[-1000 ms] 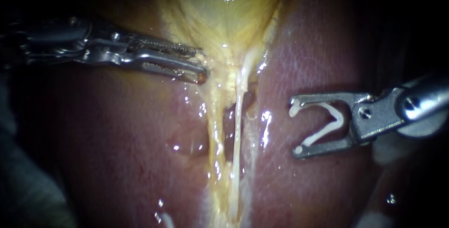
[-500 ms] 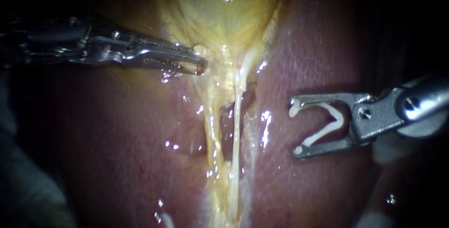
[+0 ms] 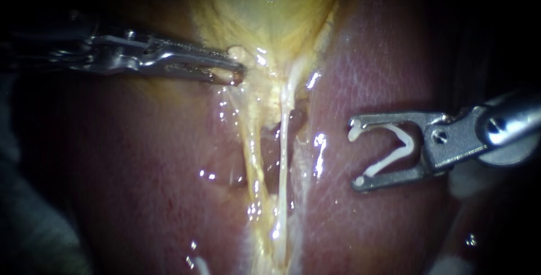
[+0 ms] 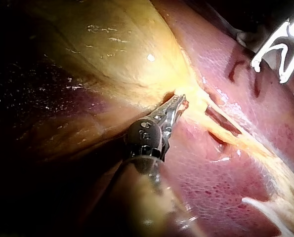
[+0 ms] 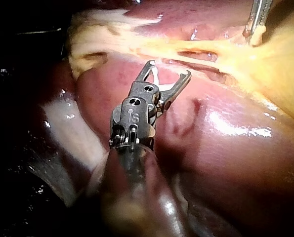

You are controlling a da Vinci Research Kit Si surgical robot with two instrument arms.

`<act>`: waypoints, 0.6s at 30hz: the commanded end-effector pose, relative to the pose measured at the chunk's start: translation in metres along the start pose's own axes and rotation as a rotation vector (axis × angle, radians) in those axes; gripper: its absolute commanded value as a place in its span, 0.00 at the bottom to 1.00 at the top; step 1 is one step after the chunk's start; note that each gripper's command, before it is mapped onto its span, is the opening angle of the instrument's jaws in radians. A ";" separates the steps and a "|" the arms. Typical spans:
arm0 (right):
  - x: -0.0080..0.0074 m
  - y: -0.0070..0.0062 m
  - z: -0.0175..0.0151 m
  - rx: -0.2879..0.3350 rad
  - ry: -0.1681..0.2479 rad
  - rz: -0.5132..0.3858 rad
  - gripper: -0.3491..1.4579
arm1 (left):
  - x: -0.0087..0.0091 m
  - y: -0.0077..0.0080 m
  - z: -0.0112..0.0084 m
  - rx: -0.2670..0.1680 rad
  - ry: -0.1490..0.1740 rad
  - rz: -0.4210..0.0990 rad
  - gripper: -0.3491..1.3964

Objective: Grabbing gallbladder

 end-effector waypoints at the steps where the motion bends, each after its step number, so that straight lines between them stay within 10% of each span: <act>1: 0.0000 0.0000 0.0000 0.000 0.000 0.000 0.47 | 0.0001 0.0002 -0.0005 -0.001 0.000 0.000 0.00; 18: 0.0000 0.0001 0.0001 -0.001 0.000 0.000 0.47 | 0.0021 0.0017 -0.0057 0.006 0.032 -0.017 0.00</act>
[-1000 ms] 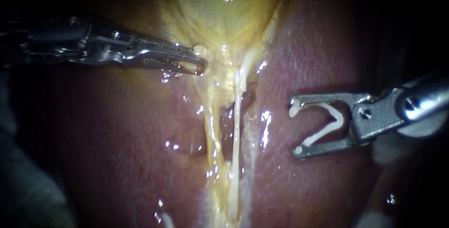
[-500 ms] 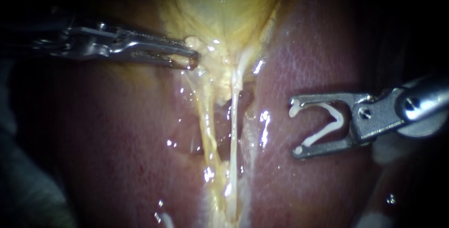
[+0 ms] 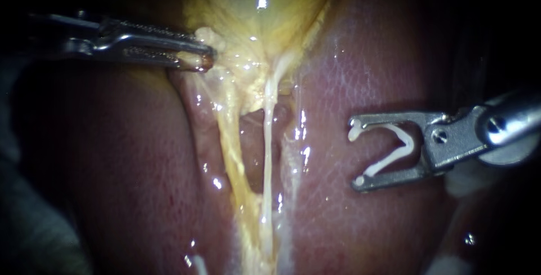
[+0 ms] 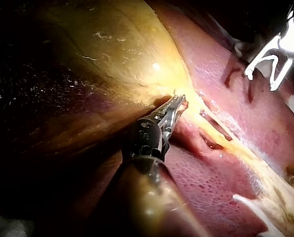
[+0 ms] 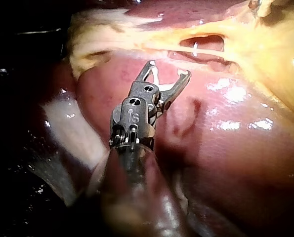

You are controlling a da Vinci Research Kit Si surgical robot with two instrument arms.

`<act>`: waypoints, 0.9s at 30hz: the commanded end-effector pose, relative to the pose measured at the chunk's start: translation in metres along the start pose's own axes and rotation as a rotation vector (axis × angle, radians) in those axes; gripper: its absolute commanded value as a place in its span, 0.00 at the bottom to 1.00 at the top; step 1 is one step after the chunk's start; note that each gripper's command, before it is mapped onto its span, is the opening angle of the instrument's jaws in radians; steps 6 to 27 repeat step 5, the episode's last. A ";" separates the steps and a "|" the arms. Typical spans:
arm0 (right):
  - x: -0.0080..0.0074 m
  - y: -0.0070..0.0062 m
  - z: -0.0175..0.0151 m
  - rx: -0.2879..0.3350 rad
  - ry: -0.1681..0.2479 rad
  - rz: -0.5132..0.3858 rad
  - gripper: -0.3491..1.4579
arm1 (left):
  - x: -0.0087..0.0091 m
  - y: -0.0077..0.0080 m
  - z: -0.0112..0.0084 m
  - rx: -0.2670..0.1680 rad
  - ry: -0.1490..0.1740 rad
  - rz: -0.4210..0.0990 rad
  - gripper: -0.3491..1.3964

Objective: Grabbing gallbladder

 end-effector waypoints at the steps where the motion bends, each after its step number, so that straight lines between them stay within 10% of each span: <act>1: 0.0000 0.0000 0.0000 0.000 0.000 0.000 0.47 | 0.0000 0.0000 0.0002 0.001 0.001 0.000 0.00; 27: 0.0000 0.0000 0.0000 -0.001 0.000 0.001 0.47 | 0.0000 0.0000 0.0003 0.001 0.001 0.000 0.00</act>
